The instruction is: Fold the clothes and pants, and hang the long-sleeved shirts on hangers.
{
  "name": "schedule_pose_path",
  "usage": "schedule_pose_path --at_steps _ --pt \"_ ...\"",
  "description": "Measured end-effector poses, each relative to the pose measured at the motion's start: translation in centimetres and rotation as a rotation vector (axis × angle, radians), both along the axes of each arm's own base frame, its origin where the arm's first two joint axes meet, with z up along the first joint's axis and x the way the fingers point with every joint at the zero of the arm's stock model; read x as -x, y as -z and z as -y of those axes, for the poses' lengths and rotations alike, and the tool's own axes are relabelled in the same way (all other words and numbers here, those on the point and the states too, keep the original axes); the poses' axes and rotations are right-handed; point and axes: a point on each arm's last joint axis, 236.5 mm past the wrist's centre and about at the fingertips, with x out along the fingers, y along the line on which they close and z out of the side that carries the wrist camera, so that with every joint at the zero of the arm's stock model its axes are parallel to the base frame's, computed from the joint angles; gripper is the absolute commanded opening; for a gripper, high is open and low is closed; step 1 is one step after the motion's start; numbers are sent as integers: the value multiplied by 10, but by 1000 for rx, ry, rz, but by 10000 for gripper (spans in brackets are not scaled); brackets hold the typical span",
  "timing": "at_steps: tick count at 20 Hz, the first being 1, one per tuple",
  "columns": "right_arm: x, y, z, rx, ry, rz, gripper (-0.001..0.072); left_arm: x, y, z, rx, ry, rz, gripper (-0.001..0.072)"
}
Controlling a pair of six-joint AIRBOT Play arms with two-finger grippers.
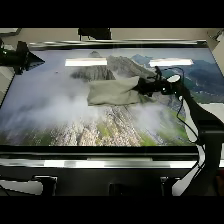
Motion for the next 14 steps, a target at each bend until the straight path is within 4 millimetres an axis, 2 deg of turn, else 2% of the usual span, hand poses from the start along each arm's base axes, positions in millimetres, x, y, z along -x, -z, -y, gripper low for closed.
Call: schedule_pose_path --at_steps 3,7,10,12,14 --pt "-38 -33 57 16 162 77 34 0 0 0 -3 3 3 17" --pt "-71 -79 160 50 379 168 34 0 0 0 -5 6 6 16" --pt "-76 -109 247 78 540 225 34 0 1 0 -6 7 5 17" --pt "-69 -121 303 94 637 240 34 -1 2 0 -5 7 2 17" --pt "-54 -126 353 105 714 232 34 -2 5 0 -3 5 -4 17"
